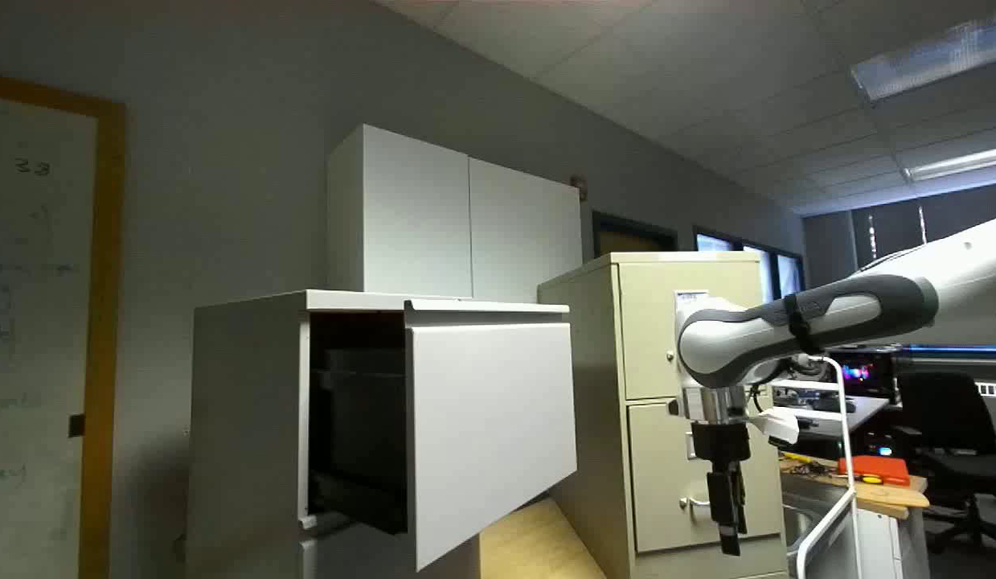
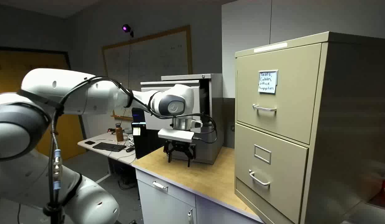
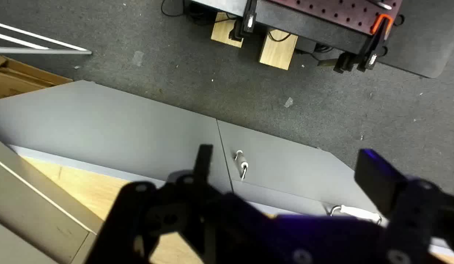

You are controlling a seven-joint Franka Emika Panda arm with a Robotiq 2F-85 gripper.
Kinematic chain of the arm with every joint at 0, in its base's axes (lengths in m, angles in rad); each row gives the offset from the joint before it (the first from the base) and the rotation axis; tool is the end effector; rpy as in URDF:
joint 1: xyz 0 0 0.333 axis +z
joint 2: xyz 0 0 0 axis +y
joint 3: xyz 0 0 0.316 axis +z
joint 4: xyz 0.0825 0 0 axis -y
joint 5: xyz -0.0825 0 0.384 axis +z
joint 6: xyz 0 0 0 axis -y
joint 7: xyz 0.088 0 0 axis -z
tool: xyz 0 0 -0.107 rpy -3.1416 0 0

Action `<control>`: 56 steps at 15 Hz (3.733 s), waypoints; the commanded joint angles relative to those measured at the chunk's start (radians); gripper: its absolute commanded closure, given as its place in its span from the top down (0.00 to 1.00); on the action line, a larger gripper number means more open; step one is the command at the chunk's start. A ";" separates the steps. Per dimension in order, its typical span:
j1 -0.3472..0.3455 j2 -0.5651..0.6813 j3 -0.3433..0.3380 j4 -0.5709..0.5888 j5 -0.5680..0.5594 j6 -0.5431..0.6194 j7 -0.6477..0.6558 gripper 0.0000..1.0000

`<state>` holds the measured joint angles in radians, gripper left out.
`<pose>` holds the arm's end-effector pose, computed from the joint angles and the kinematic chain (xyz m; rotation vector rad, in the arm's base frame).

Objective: Close the top drawer of the file cabinet

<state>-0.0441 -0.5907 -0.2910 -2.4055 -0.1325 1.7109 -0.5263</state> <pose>0.3388 -0.1420 0.5026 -3.0333 -0.4194 0.1516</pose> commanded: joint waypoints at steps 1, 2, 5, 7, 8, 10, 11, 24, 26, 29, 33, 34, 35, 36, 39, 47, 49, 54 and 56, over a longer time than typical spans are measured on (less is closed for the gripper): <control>-0.009 0.002 0.008 0.002 0.004 0.001 -0.004 1.00; -0.009 0.002 0.008 0.004 0.004 0.002 -0.004 1.00; -0.009 0.001 0.008 0.004 0.004 0.002 -0.004 1.00; -0.009 0.001 0.008 0.004 0.004 0.002 -0.004 1.00; -0.009 0.001 0.008 0.004 0.004 0.002 -0.004 1.00; -0.009 0.001 0.008 0.004 0.004 0.002 -0.004 1.00; -0.009 0.001 0.008 0.004 0.004 0.002 -0.004 1.00; 0.004 0.006 0.017 0.008 0.024 0.045 -0.002 1.00; 0.012 0.004 0.031 0.009 0.031 0.073 0.005 1.00; 0.032 -0.006 0.058 0.016 0.050 0.125 0.013 1.00; 0.057 -0.032 0.101 0.031 0.072 0.205 0.026 0.73; 0.064 -0.041 0.110 0.032 0.076 0.232 0.028 0.67; 0.071 -0.051 0.118 0.036 0.079 0.250 0.028 0.59; 0.077 -0.061 0.126 0.037 0.082 0.273 0.032 0.49; 0.097 -0.099 0.149 0.031 0.091 0.362 0.050 0.27; 0.186 -0.173 0.152 -0.037 0.217 0.705 0.128 0.03; 0.212 -0.176 0.153 -0.051 0.255 0.773 0.143 0.05; 0.278 -0.161 0.162 -0.066 0.300 0.900 0.166 0.03; 0.304 -0.150 0.166 -0.070 0.307 0.942 0.174 0.04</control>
<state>0.2251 -0.7464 -0.1336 -2.4679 0.1529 2.5980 -0.3782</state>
